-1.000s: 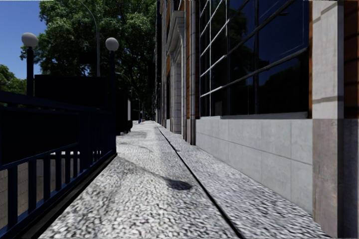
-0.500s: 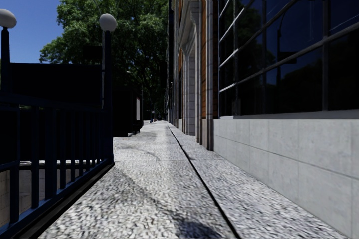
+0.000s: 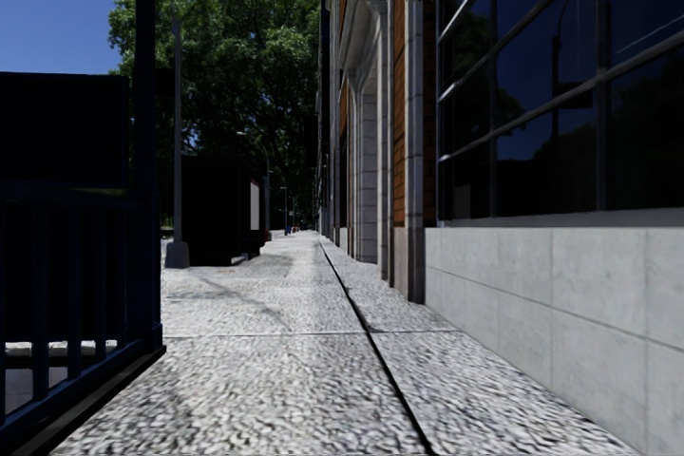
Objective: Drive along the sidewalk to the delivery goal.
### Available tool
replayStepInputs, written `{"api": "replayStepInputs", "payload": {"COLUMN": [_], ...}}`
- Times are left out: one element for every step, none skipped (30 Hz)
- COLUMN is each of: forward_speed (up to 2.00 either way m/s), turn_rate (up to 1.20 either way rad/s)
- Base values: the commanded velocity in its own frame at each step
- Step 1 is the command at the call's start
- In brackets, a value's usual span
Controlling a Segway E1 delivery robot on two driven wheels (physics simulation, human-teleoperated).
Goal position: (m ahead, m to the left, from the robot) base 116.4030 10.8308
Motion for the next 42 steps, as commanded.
{"api": "replayStepInputs", "payload": {"forward_speed": [2.0, 2.0, 2.0, 2.0, 2.0, 2.0, 2.0, 2.0, 2.0, 2.0, 2.0, 2.0, 2.0, 2.0, 2.0, 2.0, 2.0, 2.0, 2.0, 2.0, 2.0, 2.0, 2.0, 2.0, 2.0, 2.0, 2.0, 2.0, 2.0, 2.0, 2.0, 2.0, 2.0, 2.0, 2.0, 2.0, 2.0, 2.0, 2.0, 2.0, 2.0, 2.0], "turn_rate": [0.24, 0.3, 0.32, 0.32, 0.32, 0.32, 0.32, 0.33, 0.33, 0.33, 0.33, 0.31, 0.31, 0.28, 0.2, 0.08, 0.08, 0.0, 0.0, 0.0, 0.0, 0.0, 0.0, 0.0, 0.0, 0.0, 0.0, 0.0, 0.0, 0.0, 0.0, 0.0, 0.0, 0.0, 0.0, 0.0, 0.0, 0.0, 0.0, 0.0, 0.0, 0.0]}}
